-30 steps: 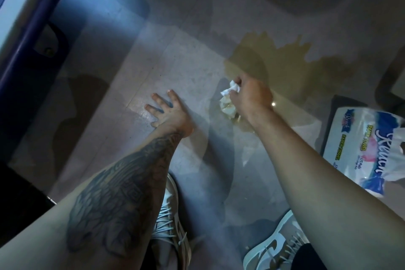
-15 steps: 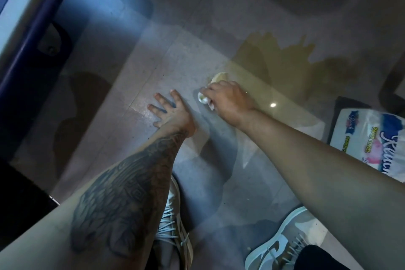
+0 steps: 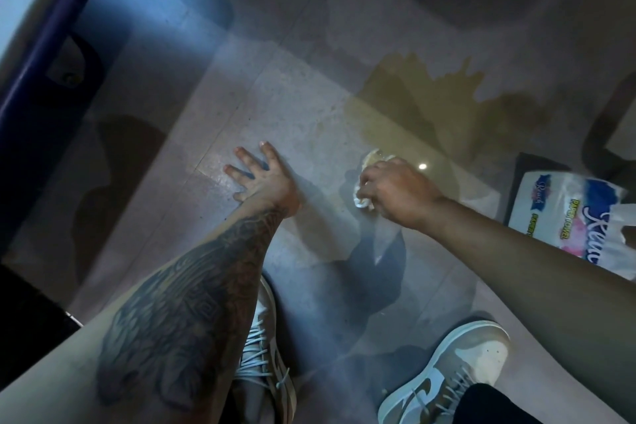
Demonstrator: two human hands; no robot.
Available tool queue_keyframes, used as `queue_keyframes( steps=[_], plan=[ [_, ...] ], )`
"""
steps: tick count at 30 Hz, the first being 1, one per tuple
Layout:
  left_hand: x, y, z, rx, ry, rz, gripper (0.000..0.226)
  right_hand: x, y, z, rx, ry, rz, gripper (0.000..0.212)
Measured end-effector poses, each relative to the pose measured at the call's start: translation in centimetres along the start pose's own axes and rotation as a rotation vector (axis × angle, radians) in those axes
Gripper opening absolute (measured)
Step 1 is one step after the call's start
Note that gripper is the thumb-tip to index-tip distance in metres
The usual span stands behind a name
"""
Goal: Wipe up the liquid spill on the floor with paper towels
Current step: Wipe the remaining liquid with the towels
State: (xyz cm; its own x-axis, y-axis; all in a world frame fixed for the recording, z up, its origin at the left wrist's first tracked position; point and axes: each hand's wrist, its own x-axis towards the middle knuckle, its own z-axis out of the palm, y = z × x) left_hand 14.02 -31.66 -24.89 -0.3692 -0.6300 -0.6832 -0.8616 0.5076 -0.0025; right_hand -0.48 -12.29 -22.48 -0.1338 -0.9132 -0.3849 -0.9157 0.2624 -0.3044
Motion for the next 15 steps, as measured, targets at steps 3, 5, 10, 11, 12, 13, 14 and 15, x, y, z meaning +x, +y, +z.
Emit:
queue_keyframes(
  steps=[3, 5, 10, 11, 12, 13, 14, 15],
  plan=[
    [-0.1, 0.2, -0.1, -0.011, 0.006, -0.002, 0.114, 0.9, -0.5, -2.4, 0.161, 0.141, 0.085, 0.025],
    [-0.2, 0.0, -0.2, -0.021, 0.001, -0.004, 0.114, 2.8, -0.8, -4.7, 0.263, 0.26, 0.211, 0.032],
    [-0.3, 0.4, -0.3, -0.027, -0.032, -0.027, 0.113, 10.3, -0.3, -8.3, 0.31, 0.315, 0.35, 0.031],
    [-0.4, 0.6, -0.3, -0.05, -0.036, -0.048, 0.107, 11.5, -0.3, -8.3, 0.305, 0.293, 0.359, 0.03],
    [-0.4, 0.6, -0.2, -0.058, -0.027, -0.059, 0.1, 12.5, -0.4, -8.1, 0.292, 0.247, 0.372, 0.027],
    [-0.4, 0.6, -0.3, -0.055, -0.013, -0.052, 0.099, 13.4, -0.6, -7.4, 0.261, 0.195, 0.375, 0.025],
    [-0.3, 0.6, -0.1, -0.045, -0.003, -0.033, 0.101, 13.8, -1.0, -6.7, 0.223, 0.135, 0.378, 0.024],
    [-0.2, 0.6, 0.1, -0.051, -0.001, -0.024, 0.1, 14.1, -1.2, -5.7, 0.201, 0.096, 0.376, 0.028]
  ],
)
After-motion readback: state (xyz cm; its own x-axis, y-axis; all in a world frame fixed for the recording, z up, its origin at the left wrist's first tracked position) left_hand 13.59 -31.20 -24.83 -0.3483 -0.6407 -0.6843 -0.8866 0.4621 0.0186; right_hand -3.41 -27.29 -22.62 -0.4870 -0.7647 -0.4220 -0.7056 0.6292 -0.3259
